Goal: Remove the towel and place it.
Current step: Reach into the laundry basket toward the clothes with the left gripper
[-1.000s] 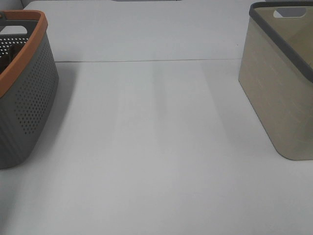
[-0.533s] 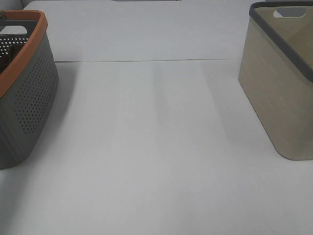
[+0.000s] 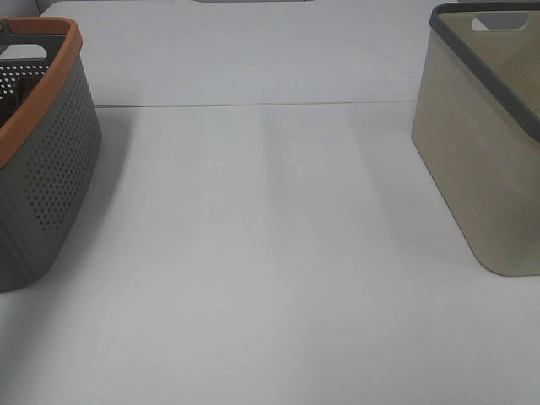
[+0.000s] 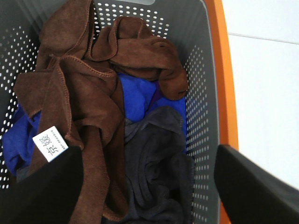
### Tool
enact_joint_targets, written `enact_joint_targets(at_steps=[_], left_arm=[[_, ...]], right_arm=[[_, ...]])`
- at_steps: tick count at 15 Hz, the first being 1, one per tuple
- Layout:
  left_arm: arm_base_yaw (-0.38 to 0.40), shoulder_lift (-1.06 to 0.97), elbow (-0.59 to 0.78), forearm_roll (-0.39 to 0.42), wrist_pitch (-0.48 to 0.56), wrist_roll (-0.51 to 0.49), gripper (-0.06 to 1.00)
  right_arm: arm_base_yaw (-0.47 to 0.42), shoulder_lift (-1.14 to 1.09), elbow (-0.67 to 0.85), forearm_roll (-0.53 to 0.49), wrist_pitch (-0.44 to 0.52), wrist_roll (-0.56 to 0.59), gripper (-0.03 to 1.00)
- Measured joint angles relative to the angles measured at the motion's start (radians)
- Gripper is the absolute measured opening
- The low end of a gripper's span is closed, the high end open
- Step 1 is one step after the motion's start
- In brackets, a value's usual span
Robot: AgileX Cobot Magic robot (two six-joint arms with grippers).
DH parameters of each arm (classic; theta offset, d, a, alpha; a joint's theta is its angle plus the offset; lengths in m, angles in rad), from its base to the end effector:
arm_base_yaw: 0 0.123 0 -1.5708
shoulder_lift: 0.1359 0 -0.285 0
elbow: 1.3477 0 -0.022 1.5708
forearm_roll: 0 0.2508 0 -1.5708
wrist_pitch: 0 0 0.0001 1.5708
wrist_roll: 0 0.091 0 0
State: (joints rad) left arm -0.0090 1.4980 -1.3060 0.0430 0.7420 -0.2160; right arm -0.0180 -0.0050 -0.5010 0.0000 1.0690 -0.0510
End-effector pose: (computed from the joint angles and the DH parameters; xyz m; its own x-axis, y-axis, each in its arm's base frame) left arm 0.3299 -0.0003 0.3349 -0.7343 -0.1766 -0.6555 -0.1473 0.9840 -0.1001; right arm -0.0061 0.0001 0.2769 -0.4583 -0.0427 -0.8878 -0.0054 0.9990 -0.0453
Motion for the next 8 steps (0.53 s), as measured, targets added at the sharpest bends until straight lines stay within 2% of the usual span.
enact_joint_targets(at_steps=[4, 5, 8], left_arm=[[0.0, 0.124, -0.141, 0.087, 0.162, -0.064, 0.73], [0.0, 0.205, -0.228, 0.105, 0.275, -0.07, 0.73], [0.015, 0.316, -0.353, 0.114, 0.39, -0.074, 0.73]], right_arm=[[0.0, 0.0, 0.0, 0.0, 0.0, 0.0, 0.68], [0.0, 0.0, 0.0, 0.0, 0.0, 0.0, 0.68], [0.0, 0.0, 0.0, 0.0, 0.0, 0.0, 0.68]])
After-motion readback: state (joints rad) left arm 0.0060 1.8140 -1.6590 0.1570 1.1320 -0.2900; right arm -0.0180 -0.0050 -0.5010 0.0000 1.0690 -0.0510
